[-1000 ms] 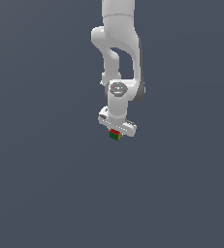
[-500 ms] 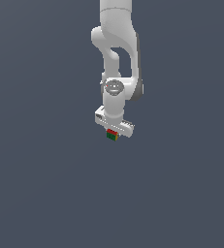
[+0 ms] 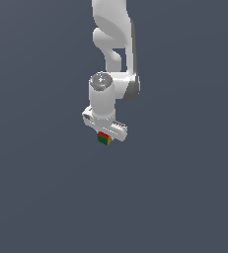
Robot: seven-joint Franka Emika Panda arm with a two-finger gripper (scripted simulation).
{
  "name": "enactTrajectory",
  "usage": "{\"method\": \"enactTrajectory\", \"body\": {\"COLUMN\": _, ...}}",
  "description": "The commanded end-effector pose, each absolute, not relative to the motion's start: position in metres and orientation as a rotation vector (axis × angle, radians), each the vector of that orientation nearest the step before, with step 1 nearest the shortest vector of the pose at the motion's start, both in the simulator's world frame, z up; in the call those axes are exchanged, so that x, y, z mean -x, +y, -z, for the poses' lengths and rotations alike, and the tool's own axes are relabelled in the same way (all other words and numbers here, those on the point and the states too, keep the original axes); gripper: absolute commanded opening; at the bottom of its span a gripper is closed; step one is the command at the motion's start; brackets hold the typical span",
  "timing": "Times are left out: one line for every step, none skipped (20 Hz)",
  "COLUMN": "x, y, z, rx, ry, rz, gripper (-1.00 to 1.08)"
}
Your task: Pick up the object and move it to a goal position.
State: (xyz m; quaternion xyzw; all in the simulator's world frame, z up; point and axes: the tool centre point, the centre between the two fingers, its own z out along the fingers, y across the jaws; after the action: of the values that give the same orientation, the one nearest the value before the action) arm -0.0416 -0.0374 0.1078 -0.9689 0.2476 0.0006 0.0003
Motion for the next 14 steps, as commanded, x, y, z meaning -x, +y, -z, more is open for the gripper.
{"method": "enactTrajectory", "body": {"x": 0.028, "y": -0.053, "z": -0.127, "rx": 3.043, "ry": 0.777, "rz": 0.001, "gripper": -1.0}}
{"method": "enactTrajectory", "body": {"x": 0.023, "y": -0.059, "z": -0.134, "rx": 3.044, "ry": 0.778, "rz": 0.0, "gripper": -1.0}}
{"method": "enactTrajectory", "body": {"x": 0.017, "y": -0.065, "z": -0.141, "rx": 3.044, "ry": 0.778, "rz": 0.0, "gripper": -1.0}}
{"method": "enactTrajectory", "body": {"x": 0.012, "y": -0.071, "z": -0.148, "rx": 3.044, "ry": 0.778, "rz": 0.0, "gripper": -1.0}}
{"method": "enactTrajectory", "body": {"x": 0.007, "y": -0.077, "z": -0.155, "rx": 3.044, "ry": 0.778, "rz": 0.0, "gripper": -1.0}}
{"method": "enactTrajectory", "body": {"x": 0.002, "y": -0.083, "z": -0.161, "rx": 3.044, "ry": 0.778, "rz": 0.0, "gripper": -1.0}}
{"method": "enactTrajectory", "body": {"x": -0.003, "y": -0.088, "z": -0.168, "rx": 3.044, "ry": 0.778, "rz": 0.0, "gripper": -1.0}}
{"method": "enactTrajectory", "body": {"x": -0.008, "y": -0.093, "z": -0.174, "rx": 3.044, "ry": 0.778, "rz": 0.0, "gripper": -1.0}}
{"method": "enactTrajectory", "body": {"x": -0.013, "y": -0.098, "z": -0.18, "rx": 3.044, "ry": 0.778, "rz": 0.0, "gripper": -1.0}}
{"method": "enactTrajectory", "body": {"x": -0.017, "y": -0.103, "z": -0.186, "rx": 3.044, "ry": 0.778, "rz": 0.0, "gripper": -1.0}}
{"method": "enactTrajectory", "body": {"x": -0.022, "y": -0.108, "z": -0.191, "rx": 3.044, "ry": 0.778, "rz": 0.0, "gripper": -1.0}}
{"method": "enactTrajectory", "body": {"x": -0.026, "y": -0.113, "z": -0.197, "rx": 3.044, "ry": 0.778, "rz": 0.0, "gripper": -1.0}}
{"method": "enactTrajectory", "body": {"x": -0.03, "y": -0.117, "z": -0.202, "rx": 3.044, "ry": 0.778, "rz": 0.0, "gripper": -1.0}}
{"method": "enactTrajectory", "body": {"x": -0.034, "y": -0.122, "z": -0.207, "rx": 3.044, "ry": 0.778, "rz": 0.0, "gripper": -1.0}}
